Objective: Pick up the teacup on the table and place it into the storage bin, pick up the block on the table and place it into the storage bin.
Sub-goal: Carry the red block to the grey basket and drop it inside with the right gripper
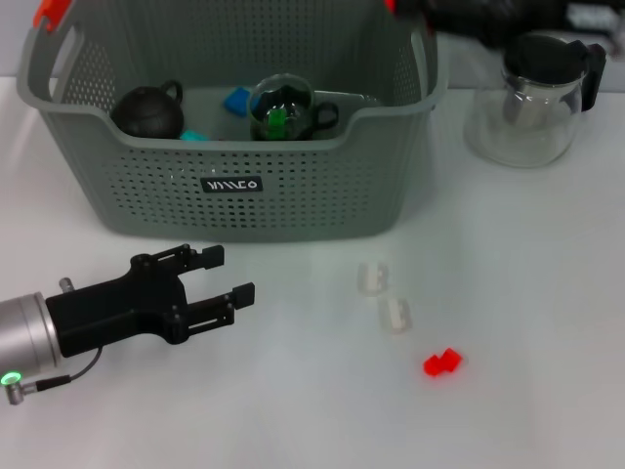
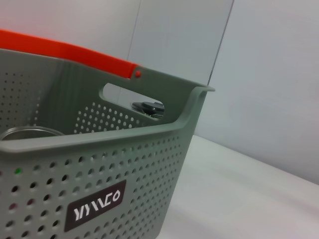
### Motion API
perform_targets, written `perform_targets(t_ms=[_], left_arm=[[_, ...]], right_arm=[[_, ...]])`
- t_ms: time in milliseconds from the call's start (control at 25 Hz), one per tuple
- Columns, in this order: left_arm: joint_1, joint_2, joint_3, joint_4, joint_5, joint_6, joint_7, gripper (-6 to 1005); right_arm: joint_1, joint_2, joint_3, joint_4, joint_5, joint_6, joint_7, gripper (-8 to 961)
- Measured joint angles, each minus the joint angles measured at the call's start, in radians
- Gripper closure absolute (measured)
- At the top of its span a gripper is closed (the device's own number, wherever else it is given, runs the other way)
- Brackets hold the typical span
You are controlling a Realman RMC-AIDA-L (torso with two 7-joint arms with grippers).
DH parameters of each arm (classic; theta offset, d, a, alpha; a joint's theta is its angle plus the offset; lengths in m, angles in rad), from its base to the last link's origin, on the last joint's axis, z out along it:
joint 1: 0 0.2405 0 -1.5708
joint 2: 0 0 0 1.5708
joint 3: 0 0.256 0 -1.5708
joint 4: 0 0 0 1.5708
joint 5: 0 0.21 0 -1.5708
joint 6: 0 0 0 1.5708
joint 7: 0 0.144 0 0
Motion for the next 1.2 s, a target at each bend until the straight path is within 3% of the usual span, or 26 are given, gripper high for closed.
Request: perform_targets(t_ms=[160, 200, 240, 440, 560, 760, 1000, 1200], left_arm=[[-0.001, -0.002, 0.004, -0.002, -0.001, -0.005, -0.002, 275], [-0.001, -0.002, 0.004, -0.003, -0.001, -0.006, -0.002, 275], [-0.002, -0.002, 0.004, -0.004, -0.001, -0.005, -0.002, 275], [-0.007, -0.003, 0.002, -0.013, -0.001, -0.006, -0.001, 275], [-0.009, -0.004, 0.005, -0.013, -0.001, -0.014, -0.003, 275], [-0.023, -0.004, 0.007, -0.02, -0.001, -0.016, -0.004, 275], [-0.033, -0.001, 0.009, -0.029, 0.008, -0.005, 0.0, 275], [-0.031, 0.003, 0.02, -0.027, 0.011, 0.049, 0.003, 275]], right_arm=[[0.17, -0.007, -0.032, 0.132, -0.068, 0.178, 0.049, 506], [0.27, -0.013, -0.034, 0.236, -0.139, 0.253, 0.074, 506], [0.27, -0.013, -0.034, 0.236, -0.139, 0.253, 0.074, 506], [0.514, -0.036, -0.034, 0.558, -0.325, 0.431, 0.118, 505], [0.594, -0.026, -0.042, 0.683, -0.406, 0.526, 0.112, 505], [0.629, -0.002, -0.112, 0.772, -0.486, 0.613, 0.122, 497], [0.63, 0.002, -0.21, 0.787, -0.493, 0.638, 0.143, 441], [0.613, -0.001, -0.188, 0.755, -0.477, 0.594, 0.149, 394]])
